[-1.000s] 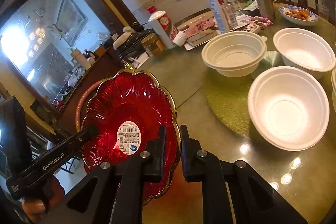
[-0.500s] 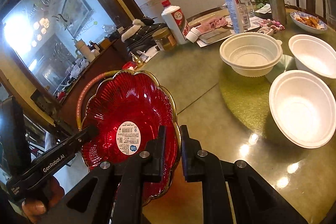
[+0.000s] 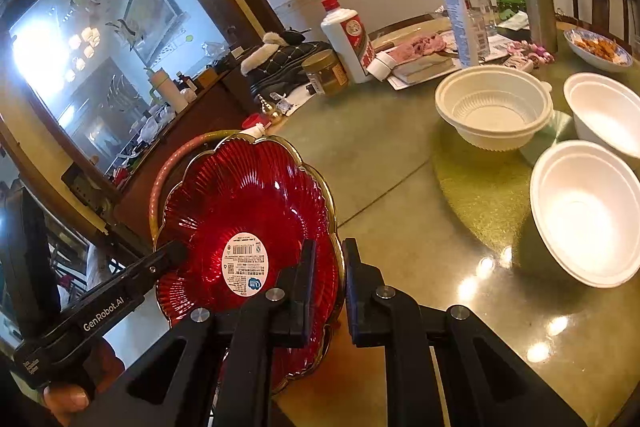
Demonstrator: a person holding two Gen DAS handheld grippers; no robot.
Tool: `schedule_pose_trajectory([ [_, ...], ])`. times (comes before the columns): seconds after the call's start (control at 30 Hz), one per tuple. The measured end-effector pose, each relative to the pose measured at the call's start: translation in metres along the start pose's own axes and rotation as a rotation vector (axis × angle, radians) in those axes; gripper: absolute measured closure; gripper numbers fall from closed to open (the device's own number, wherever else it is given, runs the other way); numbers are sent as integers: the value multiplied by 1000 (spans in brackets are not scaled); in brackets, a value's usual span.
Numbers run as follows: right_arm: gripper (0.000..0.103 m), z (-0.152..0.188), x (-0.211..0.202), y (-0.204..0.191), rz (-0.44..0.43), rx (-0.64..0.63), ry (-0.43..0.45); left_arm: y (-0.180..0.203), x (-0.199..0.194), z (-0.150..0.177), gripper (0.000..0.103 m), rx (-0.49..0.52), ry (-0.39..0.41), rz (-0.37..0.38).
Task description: Organize plates and bowls
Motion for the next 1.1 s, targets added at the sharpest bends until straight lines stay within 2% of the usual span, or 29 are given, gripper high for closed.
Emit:
schedule_pose_trajectory([
  [0.23,90,-14,0,-28,-27,-53,17,-15,-15,-14,90,-34,51,-31],
  [0.43,90,-16,14,-44,-56,-76,-9,-34,-13,-12,90,-71,52,-58],
  [0.7,90,-7,35,-47,-69,-76,-56,-51,1,2,90,-112,16,-79],
  [1.1,91,4,60,-43,-44,-81,-112,-58,22,21,90,-131,-39,-98],
])
Point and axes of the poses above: each gripper's, at about its wrist camera, not at the fingertips, and x roughly the way its jaws point, y to its right, z to its underside, the point moved 3 cm from there along x, roughly the way its jaws point, and after that the axes turned 5 degrees about x, right-handed, at the moved point
